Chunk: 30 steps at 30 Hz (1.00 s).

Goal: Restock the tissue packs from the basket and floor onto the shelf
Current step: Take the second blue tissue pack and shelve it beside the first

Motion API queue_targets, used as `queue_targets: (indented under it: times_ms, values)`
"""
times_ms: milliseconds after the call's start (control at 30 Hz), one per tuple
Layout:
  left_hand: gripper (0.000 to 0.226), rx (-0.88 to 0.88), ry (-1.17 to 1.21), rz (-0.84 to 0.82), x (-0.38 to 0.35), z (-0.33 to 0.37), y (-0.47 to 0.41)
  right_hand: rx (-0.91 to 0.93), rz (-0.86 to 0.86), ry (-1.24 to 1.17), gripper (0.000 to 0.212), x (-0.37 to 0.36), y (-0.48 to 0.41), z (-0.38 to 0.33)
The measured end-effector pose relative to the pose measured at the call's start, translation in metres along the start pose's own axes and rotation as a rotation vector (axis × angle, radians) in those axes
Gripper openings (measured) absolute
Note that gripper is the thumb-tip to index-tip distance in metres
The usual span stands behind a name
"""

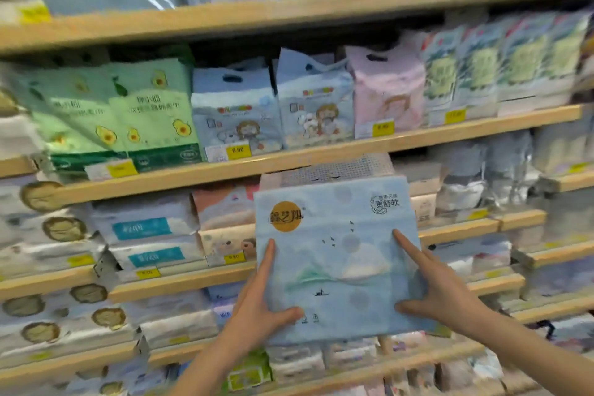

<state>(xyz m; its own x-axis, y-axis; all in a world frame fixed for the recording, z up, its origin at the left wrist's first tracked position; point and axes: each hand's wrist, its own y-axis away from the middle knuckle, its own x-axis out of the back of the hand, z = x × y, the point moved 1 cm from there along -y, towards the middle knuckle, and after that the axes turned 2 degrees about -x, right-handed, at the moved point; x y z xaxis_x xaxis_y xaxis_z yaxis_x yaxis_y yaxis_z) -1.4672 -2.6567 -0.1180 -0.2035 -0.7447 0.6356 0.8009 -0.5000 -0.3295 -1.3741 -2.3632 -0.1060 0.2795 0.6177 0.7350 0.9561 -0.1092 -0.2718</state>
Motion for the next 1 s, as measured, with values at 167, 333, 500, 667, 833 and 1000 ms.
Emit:
queue_targets:
  times_ms: [167, 333, 500, 667, 833, 1000]
  values:
    - [0.109, -0.126, -0.011, 0.103, 0.026, 0.089, -0.022, 0.109, 0.119, 0.024, 0.116, 0.093, -0.004, -0.036]
    - [0.111, -0.224, -0.069, 0.211, 0.049, 0.162, -0.033, 0.234, 0.197, 0.077, 0.116, 0.167, -0.004, -0.069]
    - [0.114, -0.264, -0.072, 0.291, 0.071, 0.205, -0.044, 0.298, 0.243, 0.09, 0.113, 0.212, -0.011, -0.093]
    - [0.116, -0.314, -0.135, 0.354, 0.101, 0.228, -0.063, 0.36, 0.281, 0.055, 0.113, 0.236, -0.031, -0.117]
    - [0.114, -0.409, -0.225, 0.415, 0.144, 0.241, -0.095, 0.451, 0.374, 0.054, 0.112, 0.251, -0.069, -0.146]
    - [0.111, -0.532, -0.294, 0.49, 0.197, 0.246, -0.137, 0.552, 0.473, 0.022, 0.111, 0.258, -0.123, -0.182]
